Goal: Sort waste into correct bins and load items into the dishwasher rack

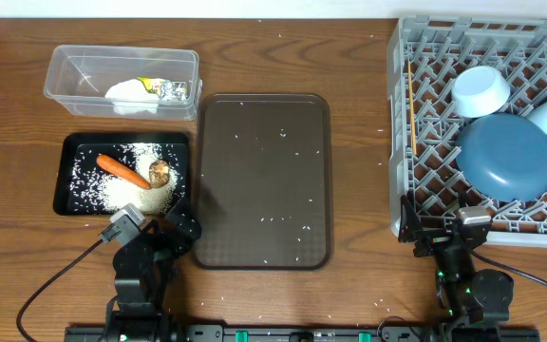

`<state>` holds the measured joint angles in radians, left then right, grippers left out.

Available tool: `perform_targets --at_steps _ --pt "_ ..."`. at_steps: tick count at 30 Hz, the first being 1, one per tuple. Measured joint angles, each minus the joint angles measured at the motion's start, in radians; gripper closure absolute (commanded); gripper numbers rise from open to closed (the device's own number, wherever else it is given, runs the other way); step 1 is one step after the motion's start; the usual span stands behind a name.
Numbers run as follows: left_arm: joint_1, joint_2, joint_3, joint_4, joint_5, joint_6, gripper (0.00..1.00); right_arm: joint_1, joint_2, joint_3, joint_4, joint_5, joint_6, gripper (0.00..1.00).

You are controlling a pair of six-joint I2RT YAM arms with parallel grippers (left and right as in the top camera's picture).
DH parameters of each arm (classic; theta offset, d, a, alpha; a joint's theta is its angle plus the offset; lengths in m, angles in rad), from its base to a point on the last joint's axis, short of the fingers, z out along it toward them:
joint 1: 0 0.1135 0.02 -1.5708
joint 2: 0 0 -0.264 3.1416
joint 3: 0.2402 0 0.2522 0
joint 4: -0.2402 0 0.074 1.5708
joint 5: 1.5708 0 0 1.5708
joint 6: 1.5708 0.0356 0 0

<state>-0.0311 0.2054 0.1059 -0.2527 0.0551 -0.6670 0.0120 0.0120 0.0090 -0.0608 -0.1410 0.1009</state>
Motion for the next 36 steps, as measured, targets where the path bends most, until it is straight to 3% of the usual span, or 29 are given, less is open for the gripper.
perform_targets --at_steps 8,13,22,36 --pt "-0.032 -0.094 0.0 -0.002 -0.018 0.284 0.02 0.0 0.0 0.0 0.0 0.0 0.0 0.01" --pt "-0.033 -0.178 0.0 0.002 -0.018 0.394 0.02 0.0 0.0 0.0 0.0 0.0 0.0 0.01" --pt "-0.033 -0.195 -0.066 0.188 -0.031 0.456 0.02 0.0 0.0 0.0 0.0 0.0 0.0 0.01" --pt "-0.033 -0.195 -0.071 0.199 -0.032 0.492 0.02 0.0 0.0 0.0 0.0 0.0 0.0 0.01"
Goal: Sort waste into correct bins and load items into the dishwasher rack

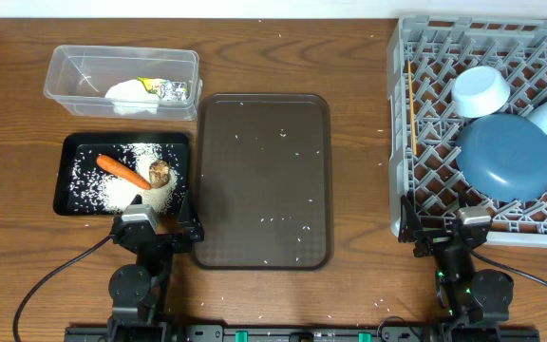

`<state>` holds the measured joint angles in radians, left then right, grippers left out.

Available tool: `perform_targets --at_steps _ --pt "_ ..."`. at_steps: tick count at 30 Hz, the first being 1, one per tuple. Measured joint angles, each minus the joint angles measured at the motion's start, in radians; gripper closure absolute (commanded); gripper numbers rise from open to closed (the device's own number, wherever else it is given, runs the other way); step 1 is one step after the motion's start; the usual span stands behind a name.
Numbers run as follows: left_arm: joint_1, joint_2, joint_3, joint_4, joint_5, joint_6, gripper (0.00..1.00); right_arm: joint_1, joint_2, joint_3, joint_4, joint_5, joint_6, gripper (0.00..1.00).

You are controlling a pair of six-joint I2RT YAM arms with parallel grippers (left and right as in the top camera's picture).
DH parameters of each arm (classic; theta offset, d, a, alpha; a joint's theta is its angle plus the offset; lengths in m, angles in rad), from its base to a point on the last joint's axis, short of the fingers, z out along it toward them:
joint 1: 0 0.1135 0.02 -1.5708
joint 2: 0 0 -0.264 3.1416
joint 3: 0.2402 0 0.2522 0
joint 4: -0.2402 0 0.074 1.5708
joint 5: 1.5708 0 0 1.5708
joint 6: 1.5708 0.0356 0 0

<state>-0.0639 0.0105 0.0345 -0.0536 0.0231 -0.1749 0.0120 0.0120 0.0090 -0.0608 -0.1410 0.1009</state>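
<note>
The brown serving tray (264, 142) lies mid-table, bare except for scattered rice grains. A black bin (72, 152) to its left holds rice, a carrot (122, 170) and a small brown lump (159, 172). Behind it, the clear bin (74, 66) holds white wrappers and foil. The grey dishwasher rack (425, 57) at the right carries a blue bowl (506, 157), a white bowl (480, 90), a white cup and a thin wooden stick (412, 104). My left gripper (180, 232) sits by the tray's near-left corner. My right gripper (424, 234) rests at the rack's near edge. Neither shows its jaws clearly.
Loose rice grains are scattered on the wooden table (359, 95) around the tray and near the front edge. Cables run from both arm bases along the front.
My left arm has drawn back and squared up: its wrist now sits lower and more central over its base, just in front of the black bin. The right arm has not moved.
</note>
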Motion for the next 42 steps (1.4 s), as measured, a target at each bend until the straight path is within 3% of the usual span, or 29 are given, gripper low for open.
perform_targets --at_steps 7,20,42 --pt "0.0 0.0 0.0 0.001 -0.001 0.005 0.02 0.0 0.0 0.0 0.0 0.0 0.0 0.01" --pt "0.018 0.0 0.0 0.001 0.0 0.194 0.02 0.0 0.0 0.0 0.0 0.0 0.0 0.01" --pt "0.018 0.0 0.0 0.001 0.0 0.209 0.02 0.0 0.0 0.0 0.0 0.0 0.0 0.01"
